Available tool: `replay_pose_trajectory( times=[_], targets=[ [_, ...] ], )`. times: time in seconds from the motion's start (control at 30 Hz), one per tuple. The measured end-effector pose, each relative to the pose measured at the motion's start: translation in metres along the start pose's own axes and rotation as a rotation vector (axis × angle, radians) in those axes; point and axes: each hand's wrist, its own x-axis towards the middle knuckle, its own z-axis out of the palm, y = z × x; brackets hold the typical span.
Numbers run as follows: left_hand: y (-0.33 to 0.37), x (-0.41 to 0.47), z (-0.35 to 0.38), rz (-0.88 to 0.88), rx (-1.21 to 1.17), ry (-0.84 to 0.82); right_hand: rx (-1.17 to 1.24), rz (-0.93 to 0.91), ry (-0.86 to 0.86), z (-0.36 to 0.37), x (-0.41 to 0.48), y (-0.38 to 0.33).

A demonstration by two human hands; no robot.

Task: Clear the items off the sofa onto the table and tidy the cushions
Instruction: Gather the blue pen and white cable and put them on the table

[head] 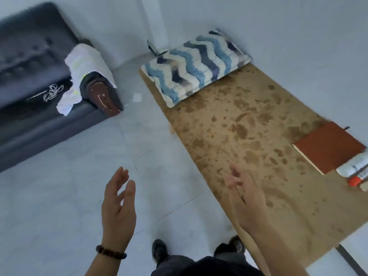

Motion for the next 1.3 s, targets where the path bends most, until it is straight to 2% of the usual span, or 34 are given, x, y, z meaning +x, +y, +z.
replay_pose_trajectory(
  times=[0.13,0.27,0.43,0.67,0.77,1.0,1.13,1.3],
  targets=[
    [-0.047,0.007,-0.094,-0.044,-0.104,0.190,0.004,-0.145,-0.169,0.087,0.000,-0.072],
    [-0.113,0.016,-0.200,-0.148,-0.178,0.330,-0.056,-0.327,-0.319,0.207,-0.022,-0.140],
    [-0.180,0.042,-0.322,-0.228,-0.172,0.522,-0.078,-0.463,-0.512,0.358,-0.056,-0.223],
    [-0.230,0.115,-0.452,-0.188,-0.113,0.647,-0.057,-0.584,-0.598,0.498,-0.066,-0.318],
    [-0.262,0.155,-0.478,-0.236,-0.111,0.666,-0.070,-0.569,-0.627,0.547,-0.054,-0.333],
    [-0.339,0.285,-0.534,-0.335,-0.027,0.562,-0.100,-0.465,-0.722,0.703,0.008,-0.370],
    [-0.356,0.381,-0.595,-0.376,-0.018,0.556,-0.103,-0.468,-0.787,0.799,0.060,-0.441],
    [-0.356,0.485,-0.672,-0.333,0.030,0.597,-0.124,-0.545,-0.787,0.893,0.116,-0.544]
  ],
)
